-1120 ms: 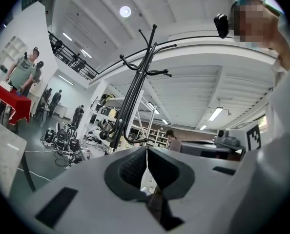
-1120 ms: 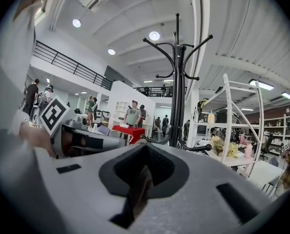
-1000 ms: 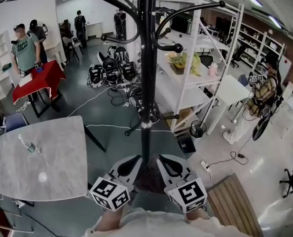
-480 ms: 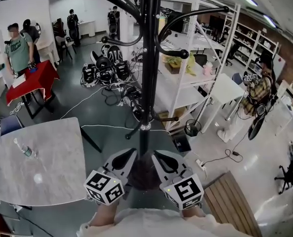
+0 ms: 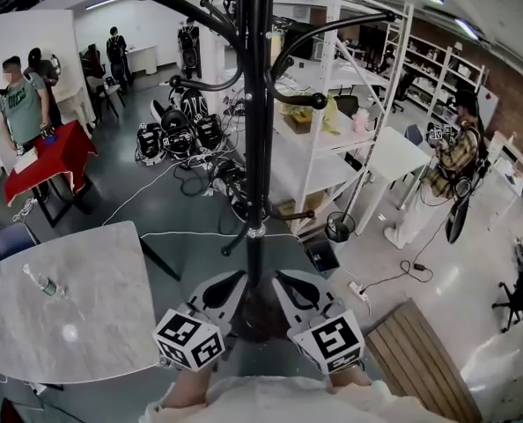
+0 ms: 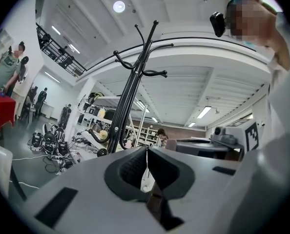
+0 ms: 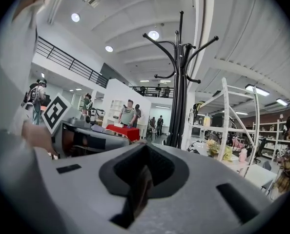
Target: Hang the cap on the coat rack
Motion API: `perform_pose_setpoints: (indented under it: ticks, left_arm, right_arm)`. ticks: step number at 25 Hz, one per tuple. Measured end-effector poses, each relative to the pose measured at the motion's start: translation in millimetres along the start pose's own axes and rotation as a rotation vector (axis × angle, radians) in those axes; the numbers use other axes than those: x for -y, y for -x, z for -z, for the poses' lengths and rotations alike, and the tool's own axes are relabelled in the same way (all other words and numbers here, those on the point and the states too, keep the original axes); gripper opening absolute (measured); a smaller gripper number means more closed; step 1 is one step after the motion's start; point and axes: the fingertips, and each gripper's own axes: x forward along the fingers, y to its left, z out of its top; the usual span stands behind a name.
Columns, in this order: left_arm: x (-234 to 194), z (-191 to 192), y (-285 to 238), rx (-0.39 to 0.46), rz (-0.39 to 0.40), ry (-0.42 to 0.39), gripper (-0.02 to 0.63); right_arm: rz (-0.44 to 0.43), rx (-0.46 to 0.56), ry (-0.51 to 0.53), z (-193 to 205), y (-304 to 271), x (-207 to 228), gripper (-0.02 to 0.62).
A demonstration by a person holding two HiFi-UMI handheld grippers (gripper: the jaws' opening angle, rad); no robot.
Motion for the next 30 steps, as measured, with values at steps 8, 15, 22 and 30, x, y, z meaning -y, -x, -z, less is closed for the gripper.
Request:
perform_pose_setpoints:
  ticks: [8,15,22,30]
  left_arm:
    - [17.0,-53.0,-12.1,0.058,0.093,-0.104,0.014]
    - [43.0,-119.6,-22.3,0.185,0.181,-0.206,0.014]
    - [62.8,-176.5,-30.5,0.285,0.232,-0.321,0.014]
    - [83.4,-207.5,-39.9,0.344,0.277,-0.374,0.014]
  right_arm:
    - [0.061,0.064,0.122,-42.4,8.1,32.5,0.005]
    - [0.145,0.225,0.206,-120.0,14.3,62.5,0.005]
    - [0.197,0.335,0.337,-188.1,27.3,87.5,0.005]
    - [0.243,0.386,0.419,-236.0,30.1,110.9,0.006]
